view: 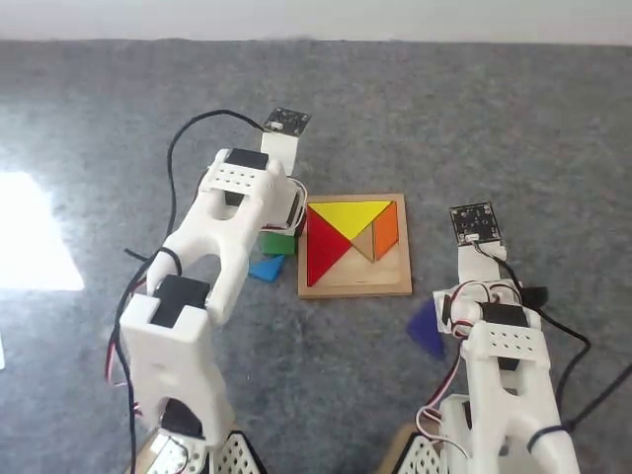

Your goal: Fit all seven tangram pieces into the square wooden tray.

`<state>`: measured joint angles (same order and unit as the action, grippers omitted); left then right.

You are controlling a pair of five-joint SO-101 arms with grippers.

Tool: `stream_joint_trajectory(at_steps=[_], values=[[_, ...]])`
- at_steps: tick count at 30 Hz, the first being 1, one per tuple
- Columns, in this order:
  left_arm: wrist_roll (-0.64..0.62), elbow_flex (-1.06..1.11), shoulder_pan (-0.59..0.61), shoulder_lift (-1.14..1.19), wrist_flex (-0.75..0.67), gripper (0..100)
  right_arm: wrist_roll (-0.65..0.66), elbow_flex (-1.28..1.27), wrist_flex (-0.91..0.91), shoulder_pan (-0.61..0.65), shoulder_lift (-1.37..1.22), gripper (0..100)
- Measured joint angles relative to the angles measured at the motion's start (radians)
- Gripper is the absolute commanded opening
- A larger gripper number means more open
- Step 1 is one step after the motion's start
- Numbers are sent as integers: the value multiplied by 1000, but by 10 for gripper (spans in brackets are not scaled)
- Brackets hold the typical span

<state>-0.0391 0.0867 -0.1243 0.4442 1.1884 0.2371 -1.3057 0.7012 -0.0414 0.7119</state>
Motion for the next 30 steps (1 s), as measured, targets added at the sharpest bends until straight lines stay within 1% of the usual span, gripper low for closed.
stream_joint_trajectory(at_steps=[3, 10, 18, 25, 27, 30], values=[[-58, 0, 3, 0, 5, 243, 0, 0, 0, 0, 0, 519], [-167, 14, 5, -2, 12, 242, 0, 0, 0, 0, 0, 519], [-169, 32, 5, 8, 41, 242, 0, 0, 0, 0, 0, 519], [-164, 55, 28, 9, 48, 241, 0, -2, 0, 0, 0, 519], [-160, 55, 28, 9, 48, 207, 0, -2, 0, 0, 0, 519], [-155, 55, 18, 9, 48, 113, 0, -2, 0, 0, 0, 519]])
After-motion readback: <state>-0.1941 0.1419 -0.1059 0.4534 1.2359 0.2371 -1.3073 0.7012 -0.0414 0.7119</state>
